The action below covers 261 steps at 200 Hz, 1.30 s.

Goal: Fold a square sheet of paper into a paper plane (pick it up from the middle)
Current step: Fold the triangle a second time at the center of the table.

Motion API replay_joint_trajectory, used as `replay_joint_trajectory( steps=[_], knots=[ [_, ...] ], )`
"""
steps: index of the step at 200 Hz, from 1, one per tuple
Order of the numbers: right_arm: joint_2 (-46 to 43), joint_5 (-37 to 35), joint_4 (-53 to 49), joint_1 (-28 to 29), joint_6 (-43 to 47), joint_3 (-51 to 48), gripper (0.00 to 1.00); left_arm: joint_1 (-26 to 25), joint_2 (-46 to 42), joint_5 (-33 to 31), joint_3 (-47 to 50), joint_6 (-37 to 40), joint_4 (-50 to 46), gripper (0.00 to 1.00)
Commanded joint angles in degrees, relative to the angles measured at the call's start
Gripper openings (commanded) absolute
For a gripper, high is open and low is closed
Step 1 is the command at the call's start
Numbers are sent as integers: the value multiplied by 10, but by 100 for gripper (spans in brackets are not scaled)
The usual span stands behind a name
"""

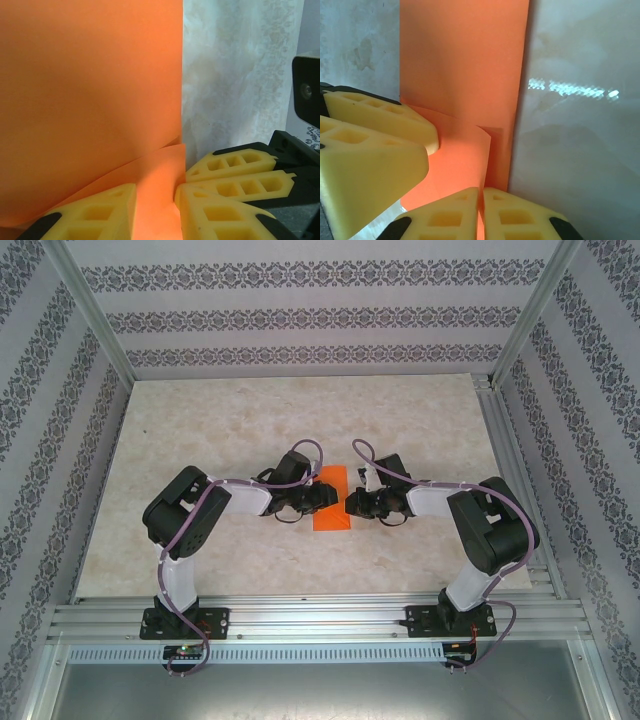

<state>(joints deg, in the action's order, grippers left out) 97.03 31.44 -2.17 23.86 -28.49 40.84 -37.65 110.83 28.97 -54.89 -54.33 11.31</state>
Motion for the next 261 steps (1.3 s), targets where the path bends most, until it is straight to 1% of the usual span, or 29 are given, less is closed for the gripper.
replay_joint_trajectory(
  steps=[1,9,36,61,75,94,121,155,185,261],
  knots=[
    [-25,-18,-16,-6,10,19,18,-8,16,-13,10,-6,26,30],
    [-39,-22,-24,-6,10,18,20,-8,16,-14,11,-7,26,30],
    [-86,-27,-37,-6,5,5,20,-8,18,-15,13,-6,26,30],
    [-106,-10,-47,-3,1,-4,16,-8,18,-13,14,-8,33,30],
    [-102,13,-42,5,-10,-7,12,-8,20,-11,12,-9,34,30],
    [-94,35,-28,25,-21,-9,12,-8,21,-10,10,-7,31,30],
    [-77,36,-8,38,-37,-13,11,-8,22,-10,10,-6,30,30],
    [-58,23,1,37,-41,-17,11,-8,20,-8,10,-5,28,30],
    [-33,31,11,36,-45,-22,11,-8,20,-8,9,-4,28,30],
    [-12,2,-4,26,-34,-38,12,-8,21,-8,8,-1,23,29]
  ],
)
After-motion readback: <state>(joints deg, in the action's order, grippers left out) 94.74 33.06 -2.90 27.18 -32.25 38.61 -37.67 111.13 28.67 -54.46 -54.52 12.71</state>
